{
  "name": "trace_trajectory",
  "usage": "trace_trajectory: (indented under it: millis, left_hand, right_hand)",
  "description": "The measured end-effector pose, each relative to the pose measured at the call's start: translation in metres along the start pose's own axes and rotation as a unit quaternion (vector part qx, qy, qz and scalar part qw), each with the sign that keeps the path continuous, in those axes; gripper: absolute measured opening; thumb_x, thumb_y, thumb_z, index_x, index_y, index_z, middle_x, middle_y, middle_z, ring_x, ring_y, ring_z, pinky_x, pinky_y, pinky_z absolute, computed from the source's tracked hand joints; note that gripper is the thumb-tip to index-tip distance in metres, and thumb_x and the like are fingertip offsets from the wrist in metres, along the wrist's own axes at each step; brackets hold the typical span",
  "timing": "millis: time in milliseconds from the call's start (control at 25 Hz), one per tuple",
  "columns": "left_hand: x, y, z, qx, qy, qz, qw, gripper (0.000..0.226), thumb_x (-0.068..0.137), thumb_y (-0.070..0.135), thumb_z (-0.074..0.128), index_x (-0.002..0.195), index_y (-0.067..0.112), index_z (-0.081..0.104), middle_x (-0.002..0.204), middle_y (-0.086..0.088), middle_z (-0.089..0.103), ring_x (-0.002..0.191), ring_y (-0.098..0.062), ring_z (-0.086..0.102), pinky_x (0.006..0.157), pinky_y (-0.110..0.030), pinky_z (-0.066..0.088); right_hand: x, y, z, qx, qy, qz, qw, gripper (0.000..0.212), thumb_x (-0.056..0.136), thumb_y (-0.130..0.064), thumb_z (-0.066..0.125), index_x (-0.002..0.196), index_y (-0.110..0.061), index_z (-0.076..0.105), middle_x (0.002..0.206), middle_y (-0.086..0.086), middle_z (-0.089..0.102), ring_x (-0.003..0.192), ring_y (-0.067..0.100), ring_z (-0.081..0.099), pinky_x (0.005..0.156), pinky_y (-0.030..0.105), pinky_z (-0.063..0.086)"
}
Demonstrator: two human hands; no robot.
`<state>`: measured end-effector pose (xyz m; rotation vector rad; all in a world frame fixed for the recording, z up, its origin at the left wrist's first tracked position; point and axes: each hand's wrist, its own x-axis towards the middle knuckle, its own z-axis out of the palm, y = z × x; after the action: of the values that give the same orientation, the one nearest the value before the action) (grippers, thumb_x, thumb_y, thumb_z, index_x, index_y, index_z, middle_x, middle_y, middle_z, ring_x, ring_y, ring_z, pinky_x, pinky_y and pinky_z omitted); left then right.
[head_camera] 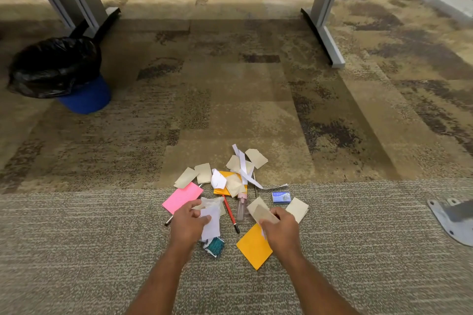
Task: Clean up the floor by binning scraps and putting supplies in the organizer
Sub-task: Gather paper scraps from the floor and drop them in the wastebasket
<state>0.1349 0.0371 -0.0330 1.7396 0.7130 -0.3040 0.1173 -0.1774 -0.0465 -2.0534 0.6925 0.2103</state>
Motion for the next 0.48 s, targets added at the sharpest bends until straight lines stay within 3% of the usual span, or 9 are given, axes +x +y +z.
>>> trace_trajectory:
  millis: [120,200,320,400,480]
  left_hand:
    - [0.002,0.002,0.012,0.128,-0.025,0.038,0.991,0.065,0.081,-0.005,0.074,0.140,0.012,0.053,0.089,-0.010,0.057,0.084,-0.028,0.061,0.073,-0.039,0.053]
    - [0.005,0.002,0.016,0.193,-0.028,0.056,0.979,0.081,0.080,-0.002,0.075,0.151,0.017,0.041,0.104,-0.017,0.065,0.097,-0.032,0.063,0.074,-0.033,0.047]
    - [0.014,0.003,0.018,0.252,-0.027,0.053,0.966,0.094,0.081,-0.003,0.074,0.157,0.020,0.025,0.124,-0.023,0.064,0.114,-0.037,0.061,0.089,-0.042,0.051]
    - [0.018,0.004,0.020,0.289,-0.032,0.048,0.956,0.088,0.081,-0.002,0.074,0.155,0.016,0.030,0.131,-0.022,0.062,0.121,-0.037,0.057,0.097,-0.046,0.051]
    - [0.021,0.006,0.024,0.321,-0.030,0.061,0.945,0.062,0.081,-0.001,0.071,0.138,0.009,0.049,0.127,-0.018,0.063,0.117,-0.034,0.059,0.094,-0.045,0.052]
  right_hand:
    - [-0.002,0.001,-0.016,0.138,0.096,0.053,0.984,0.028,0.079,-0.001,0.077,0.098,-0.012,0.060,0.089,0.005,0.064,0.079,0.026,0.064,0.059,0.030,0.048]
    - [0.003,0.005,-0.031,0.243,0.122,0.111,0.956,0.039,0.079,0.003,0.076,0.109,-0.012,0.058,0.096,0.007,0.063,0.078,0.021,0.063,0.056,0.027,0.047]
    - [0.010,0.015,-0.044,0.318,0.093,0.174,0.927,0.029,0.083,0.005,0.072,0.108,-0.005,0.064,0.100,0.013,0.069,0.078,0.021,0.061,0.055,0.028,0.044]
    - [0.013,0.017,-0.045,0.332,0.078,0.194,0.920,0.022,0.086,0.004,0.069,0.105,-0.007,0.066,0.099,0.017,0.070,0.076,0.022,0.059,0.055,0.030,0.043]
    - [0.015,0.013,-0.046,0.340,0.077,0.200,0.916,0.017,0.088,0.002,0.067,0.101,-0.009,0.066,0.093,0.015,0.069,0.073,0.021,0.058,0.056,0.031,0.042]
